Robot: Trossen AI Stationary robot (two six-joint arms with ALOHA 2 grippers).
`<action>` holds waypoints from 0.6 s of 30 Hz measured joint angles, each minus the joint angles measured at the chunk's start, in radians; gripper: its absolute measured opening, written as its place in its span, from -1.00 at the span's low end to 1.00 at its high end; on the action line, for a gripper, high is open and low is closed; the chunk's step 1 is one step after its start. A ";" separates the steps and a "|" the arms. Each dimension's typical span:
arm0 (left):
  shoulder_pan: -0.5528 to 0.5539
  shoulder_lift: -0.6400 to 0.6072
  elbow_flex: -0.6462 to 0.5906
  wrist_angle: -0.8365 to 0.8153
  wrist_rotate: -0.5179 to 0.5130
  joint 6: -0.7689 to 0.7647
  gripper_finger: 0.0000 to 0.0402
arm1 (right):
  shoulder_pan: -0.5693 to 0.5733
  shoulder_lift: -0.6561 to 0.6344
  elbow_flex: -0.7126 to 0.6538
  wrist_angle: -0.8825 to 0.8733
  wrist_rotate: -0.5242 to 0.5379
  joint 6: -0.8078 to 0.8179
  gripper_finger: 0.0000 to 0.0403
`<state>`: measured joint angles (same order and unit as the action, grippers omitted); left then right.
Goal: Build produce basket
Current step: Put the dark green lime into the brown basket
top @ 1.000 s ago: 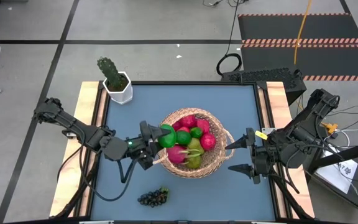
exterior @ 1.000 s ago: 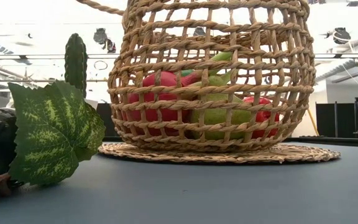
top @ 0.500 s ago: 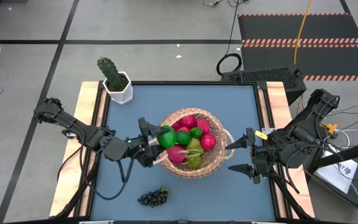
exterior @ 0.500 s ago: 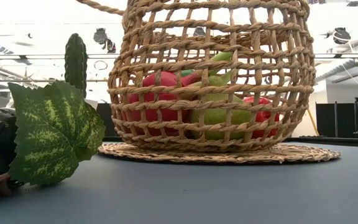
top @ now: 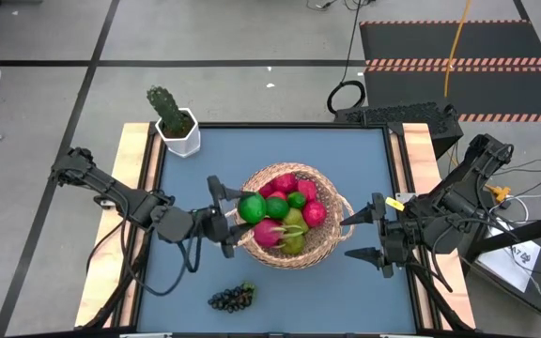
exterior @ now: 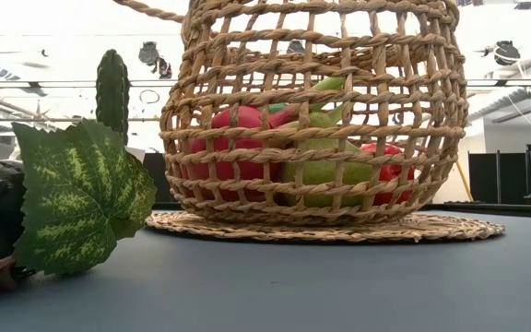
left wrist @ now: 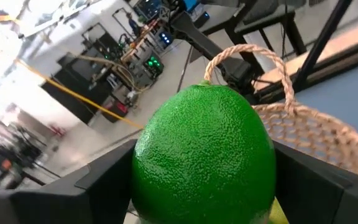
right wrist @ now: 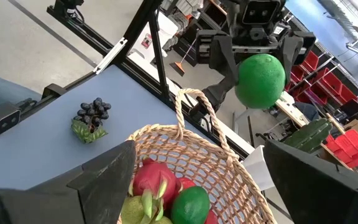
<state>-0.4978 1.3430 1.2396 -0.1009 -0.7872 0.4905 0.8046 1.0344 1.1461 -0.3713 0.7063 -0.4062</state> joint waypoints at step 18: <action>0.000 0.000 0.000 0.000 0.000 -0.569 0.61 | 0.000 0.000 0.000 0.000 0.000 0.000 0.73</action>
<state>-0.4976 1.3430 1.2396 -0.1009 -0.7868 -0.0789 0.8043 1.0341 1.1461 -0.3712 0.7063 -0.4061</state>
